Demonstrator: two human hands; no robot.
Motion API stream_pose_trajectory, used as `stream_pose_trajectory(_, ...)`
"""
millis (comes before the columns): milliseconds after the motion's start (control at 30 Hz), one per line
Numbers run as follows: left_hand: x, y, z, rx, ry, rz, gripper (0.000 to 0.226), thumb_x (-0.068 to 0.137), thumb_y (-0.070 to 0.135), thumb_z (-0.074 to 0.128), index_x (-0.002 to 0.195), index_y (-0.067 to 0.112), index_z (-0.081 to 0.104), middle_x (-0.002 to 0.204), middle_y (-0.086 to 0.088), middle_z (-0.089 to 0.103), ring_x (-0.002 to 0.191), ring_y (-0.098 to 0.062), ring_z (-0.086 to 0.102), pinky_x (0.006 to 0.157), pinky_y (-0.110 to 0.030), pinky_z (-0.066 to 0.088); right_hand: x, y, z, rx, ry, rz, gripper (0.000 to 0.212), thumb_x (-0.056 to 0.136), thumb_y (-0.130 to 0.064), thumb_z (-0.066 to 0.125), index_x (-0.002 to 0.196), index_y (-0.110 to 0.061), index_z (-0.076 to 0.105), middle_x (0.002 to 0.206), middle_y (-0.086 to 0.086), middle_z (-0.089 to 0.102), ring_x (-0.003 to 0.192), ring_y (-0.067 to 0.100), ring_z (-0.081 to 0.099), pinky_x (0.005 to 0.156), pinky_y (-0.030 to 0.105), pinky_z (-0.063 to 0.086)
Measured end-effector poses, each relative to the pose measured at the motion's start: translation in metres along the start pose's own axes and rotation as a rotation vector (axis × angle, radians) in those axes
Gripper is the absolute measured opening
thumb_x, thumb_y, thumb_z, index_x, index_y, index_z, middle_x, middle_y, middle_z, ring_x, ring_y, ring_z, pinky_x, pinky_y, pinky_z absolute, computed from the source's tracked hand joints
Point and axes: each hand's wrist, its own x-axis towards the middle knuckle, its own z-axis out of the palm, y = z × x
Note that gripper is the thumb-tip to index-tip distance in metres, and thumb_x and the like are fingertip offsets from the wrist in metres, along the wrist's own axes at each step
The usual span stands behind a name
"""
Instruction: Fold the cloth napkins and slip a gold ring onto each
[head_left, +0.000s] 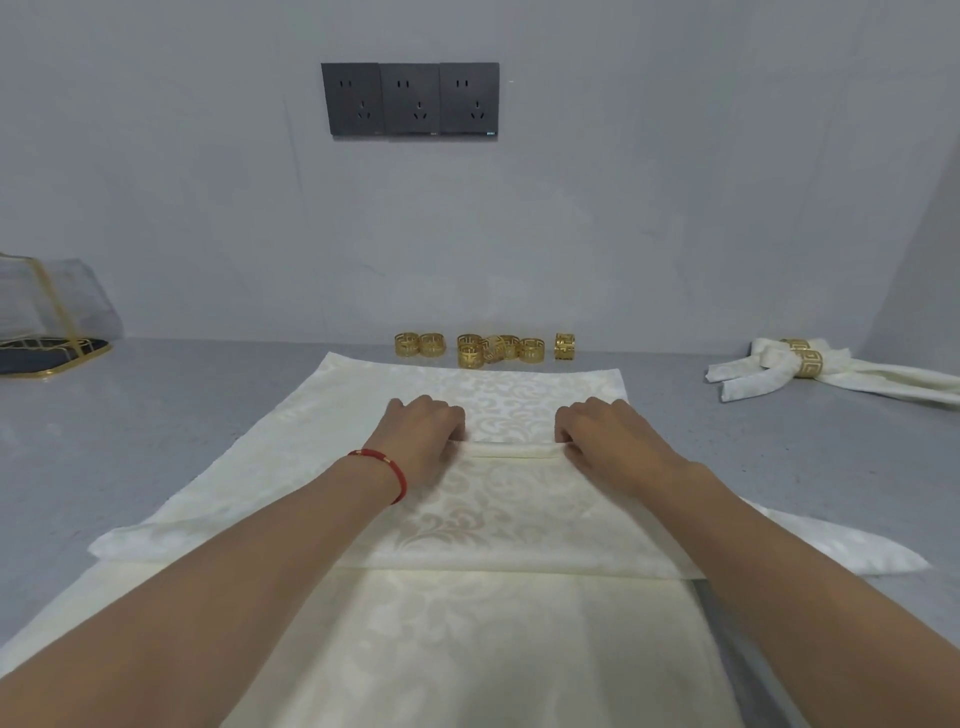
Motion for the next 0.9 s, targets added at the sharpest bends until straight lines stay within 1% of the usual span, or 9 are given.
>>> stream_pose_trajectory(200, -0.013, 0.002, -0.004, 0.135, -0.078, 0.211, 0.023, 0.086, 0.009, 0.057, 0.105, 0.021, 0.058, 0.104, 0.005, 0.054, 0.095, -0.02, 0.053, 0.078, -0.03, 0.04, -0.016, -0.003, -0.009, -0.067, -0.127, -0.084, 0.027, 0.093, 0.002, 0.042, 0.11, -0.017, 0.051, 0.11, 0.0, 0.049, 0.086, 0.02, 0.039, 0.072, 0.031, 0.026)
stream_pose_trajectory(333, -0.019, -0.002, -0.009, -0.33, -0.062, -0.091, 0.027, 0.087, 0.002, 0.054, 0.099, 0.018, 0.072, 0.09, 0.008, 0.063, 0.085, -0.014, 0.061, 0.073, -0.021, 0.047, -0.013, 0.012, -0.005, 0.242, -0.181, 0.047, 0.019, 0.094, -0.009, 0.048, 0.1, -0.023, 0.059, 0.103, -0.005, 0.06, 0.091, 0.02, 0.057, 0.083, 0.039, 0.052)
stream_pose_trajectory(433, -0.02, -0.002, -0.003, -0.548, -0.022, -0.264, 0.02, 0.091, 0.002, 0.059, 0.1, 0.015, 0.072, 0.088, 0.001, 0.065, 0.065, -0.012, 0.06, 0.061, -0.019, 0.047, -0.014, 0.016, 0.004, 0.362, -0.151, 0.14, 0.015, 0.099, -0.014, 0.059, 0.111, -0.015, 0.068, 0.107, 0.006, 0.067, 0.096, 0.025, 0.063, 0.089, 0.041, 0.053)
stream_pose_trajectory(500, -0.018, 0.0, -0.004, -0.467, -0.063, -0.252, 0.018, 0.092, 0.005, 0.058, 0.1, 0.012, 0.073, 0.088, -0.001, 0.064, 0.068, -0.012, 0.058, 0.061, -0.021, 0.048, -0.013, 0.016, 0.007, 0.314, -0.113, 0.13, 0.016, 0.098, -0.017, 0.062, 0.107, -0.013, 0.074, 0.108, 0.007, 0.07, 0.105, 0.03, 0.062, 0.089, 0.04, 0.051)
stream_pose_trajectory(633, -0.025, 0.002, -0.012, -0.116, -0.03, -0.056, 0.017, 0.09, 0.009, 0.054, 0.098, 0.02, 0.063, 0.101, 0.008, 0.057, 0.099, -0.016, 0.049, 0.09, -0.038, 0.039, -0.02, 0.007, -0.002, -0.009, -0.053, 0.032, 0.014, 0.102, -0.019, 0.055, 0.11, -0.017, 0.065, 0.11, -0.001, 0.065, 0.105, 0.024, 0.058, 0.082, 0.035, 0.039)
stream_pose_trajectory(667, -0.028, 0.002, -0.013, -0.082, -0.032, -0.01, 0.018, 0.088, 0.006, 0.055, 0.098, 0.022, 0.057, 0.102, 0.01, 0.054, 0.099, -0.016, 0.048, 0.09, -0.037, 0.035, -0.022, 0.003, -0.004, -0.096, -0.001, -0.019, 0.01, 0.097, -0.015, 0.061, 0.107, -0.016, 0.063, 0.105, -0.001, 0.065, 0.098, 0.024, 0.06, 0.075, 0.034, 0.037)
stream_pose_trajectory(767, -0.036, -0.001, -0.015, -0.018, -0.065, 0.105, 0.031, 0.082, 0.0, 0.059, 0.1, 0.025, 0.055, 0.104, 0.013, 0.052, 0.101, -0.015, 0.051, 0.086, -0.035, 0.031, -0.032, 0.001, -0.002, -0.205, 0.058, -0.143, 0.036, 0.058, -0.001, 0.086, 0.078, -0.016, 0.06, 0.071, -0.001, 0.056, 0.061, 0.022, 0.055, 0.056, 0.029, 0.027)
stream_pose_trajectory(833, -0.037, -0.003, -0.019, 0.016, -0.133, 0.14, 0.033, 0.083, 0.001, 0.06, 0.105, 0.026, 0.058, 0.108, 0.012, 0.055, 0.104, -0.013, 0.052, 0.087, -0.034, 0.032, -0.037, -0.002, 0.0, -0.18, 0.014, -0.216, 0.03, 0.067, 0.001, 0.079, 0.083, -0.016, 0.059, 0.078, 0.0, 0.055, 0.065, 0.023, 0.052, 0.059, 0.03, 0.028)
stream_pose_trajectory(900, -0.037, -0.004, -0.022, -0.04, -0.18, 0.097, 0.028, 0.084, 0.008, 0.059, 0.105, 0.026, 0.062, 0.108, 0.013, 0.059, 0.103, -0.011, 0.053, 0.09, -0.034, 0.036, -0.042, 0.002, 0.0, -0.044, -0.014, -0.148, 0.022, 0.087, -0.001, 0.058, 0.095, -0.021, 0.056, 0.096, -0.002, 0.056, 0.08, 0.022, 0.051, 0.067, 0.031, 0.031)
